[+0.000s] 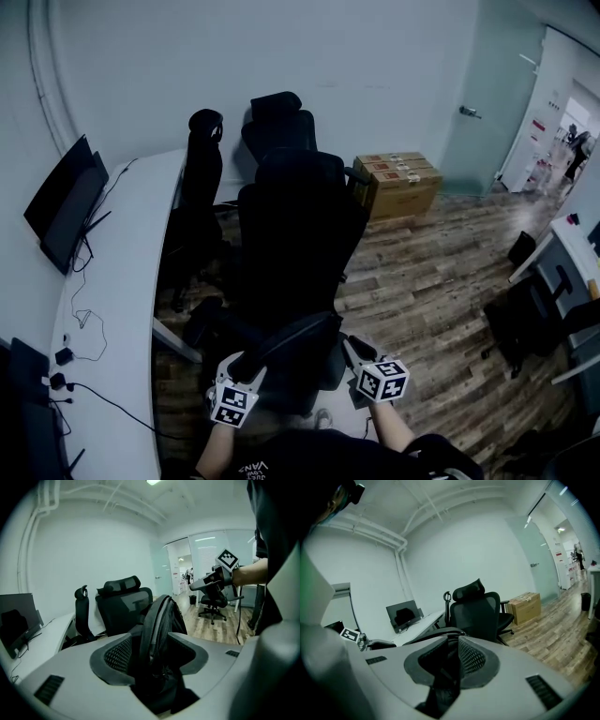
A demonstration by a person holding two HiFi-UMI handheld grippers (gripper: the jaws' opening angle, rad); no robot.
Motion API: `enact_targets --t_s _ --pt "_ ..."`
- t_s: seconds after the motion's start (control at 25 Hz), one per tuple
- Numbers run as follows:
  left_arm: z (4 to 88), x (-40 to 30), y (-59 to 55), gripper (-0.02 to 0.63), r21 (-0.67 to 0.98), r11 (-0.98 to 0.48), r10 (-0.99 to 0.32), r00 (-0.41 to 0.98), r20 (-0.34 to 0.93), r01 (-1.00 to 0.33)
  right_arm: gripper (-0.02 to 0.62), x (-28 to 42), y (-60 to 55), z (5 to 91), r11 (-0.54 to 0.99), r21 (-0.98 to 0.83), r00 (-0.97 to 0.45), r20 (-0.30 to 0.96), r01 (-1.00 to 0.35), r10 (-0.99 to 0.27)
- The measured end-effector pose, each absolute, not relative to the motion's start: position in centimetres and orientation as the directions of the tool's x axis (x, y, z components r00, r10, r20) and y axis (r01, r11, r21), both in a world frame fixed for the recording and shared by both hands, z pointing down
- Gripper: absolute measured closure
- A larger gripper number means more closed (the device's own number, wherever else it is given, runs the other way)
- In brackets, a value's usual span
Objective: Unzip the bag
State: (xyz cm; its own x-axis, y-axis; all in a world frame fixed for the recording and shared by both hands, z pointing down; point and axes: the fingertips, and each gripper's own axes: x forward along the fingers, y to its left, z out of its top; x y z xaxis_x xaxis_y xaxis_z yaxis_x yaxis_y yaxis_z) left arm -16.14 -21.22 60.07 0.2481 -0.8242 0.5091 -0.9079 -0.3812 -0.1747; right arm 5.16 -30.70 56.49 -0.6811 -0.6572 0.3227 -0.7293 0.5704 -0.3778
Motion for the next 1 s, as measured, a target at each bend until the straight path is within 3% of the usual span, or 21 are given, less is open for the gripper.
enact_targets --t_s 0.44,0.76,1.0 --pt "55.3 -19.0 -15.3 0.364 -0.187 -0.407 -0.868 0.315 0.383 -0.894 0.545 2.7 -23.6 52.6 0.537 -0.365 -0.625 0.187 -0.761 -0.758" --pt "54.1 -19.5 -11.0 0.360 -0.148 -0.451 -0.866 0.392 0.311 -0.880 0.494 1.2 -17.5 52.1 0.524 -0.346 -0.602 0.174 -0.778 -0.779" --pt "53.1 -19.1 -7.9 0.368 -0.126 -0.476 -0.865 0.437 0.246 -0.871 0.494 0.2 -12.8 52.6 0.531 -0.295 -0.595 0.201 -0.794 -0.778"
